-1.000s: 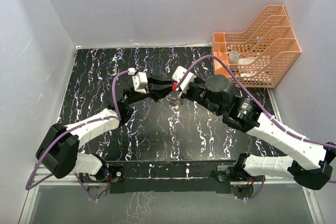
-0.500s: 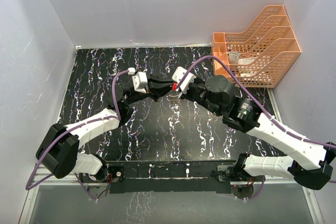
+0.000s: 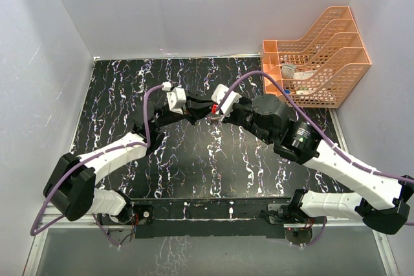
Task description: Remove the keys from the keyring
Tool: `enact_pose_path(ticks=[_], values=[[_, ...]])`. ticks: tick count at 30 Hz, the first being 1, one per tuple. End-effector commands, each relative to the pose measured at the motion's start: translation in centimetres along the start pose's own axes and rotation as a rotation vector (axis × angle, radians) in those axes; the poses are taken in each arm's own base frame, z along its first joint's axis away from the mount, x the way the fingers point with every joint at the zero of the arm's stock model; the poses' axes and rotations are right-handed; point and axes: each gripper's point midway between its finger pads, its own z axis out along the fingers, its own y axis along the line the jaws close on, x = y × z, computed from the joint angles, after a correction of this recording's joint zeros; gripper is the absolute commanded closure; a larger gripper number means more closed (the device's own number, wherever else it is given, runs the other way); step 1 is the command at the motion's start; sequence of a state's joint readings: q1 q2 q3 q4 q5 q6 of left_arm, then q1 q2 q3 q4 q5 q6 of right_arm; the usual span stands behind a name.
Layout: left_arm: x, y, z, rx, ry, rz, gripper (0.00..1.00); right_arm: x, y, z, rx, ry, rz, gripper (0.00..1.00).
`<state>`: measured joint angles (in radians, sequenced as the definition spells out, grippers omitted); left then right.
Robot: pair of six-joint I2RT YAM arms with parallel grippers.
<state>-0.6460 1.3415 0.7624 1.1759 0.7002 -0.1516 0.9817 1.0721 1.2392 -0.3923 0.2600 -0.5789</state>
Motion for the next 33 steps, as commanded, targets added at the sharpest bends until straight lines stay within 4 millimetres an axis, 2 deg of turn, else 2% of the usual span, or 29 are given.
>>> enact_pose_path(ticks=[1,9,18,23,25,31,33], values=[[-0.6,-0.8,0.1,0.067,0.037,0.036,0.92,-3.9,-3.5,-1.6,0.123,-0.147,0.027,1.00],[-1.3,-0.8,0.2,0.064,0.001,0.044,0.79,-3.8,-2.6,-1.2,0.089,-0.152,0.029,1.00],[-2.0,-0.7,0.4,0.053,-0.039,0.032,0.77,-3.8,-2.2,-1.2,0.068,-0.152,0.034,1.00],[-3.1,-0.7,0.6,0.061,-0.072,0.049,0.76,-3.7,-2.0,-1.1,0.060,-0.153,0.034,1.00],[-3.1,-0.7,0.7,0.064,-0.075,0.047,0.77,-3.7,-1.9,-1.0,0.058,-0.151,0.033,1.00],[-2.8,-0.7,0.8,0.066,-0.073,0.040,0.91,-3.7,-1.9,-1.0,0.057,-0.153,0.035,1.00],[-2.9,-0.7,0.8,0.065,-0.079,0.038,0.92,-3.7,-1.9,-1.0,0.056,-0.152,0.036,1.00]])
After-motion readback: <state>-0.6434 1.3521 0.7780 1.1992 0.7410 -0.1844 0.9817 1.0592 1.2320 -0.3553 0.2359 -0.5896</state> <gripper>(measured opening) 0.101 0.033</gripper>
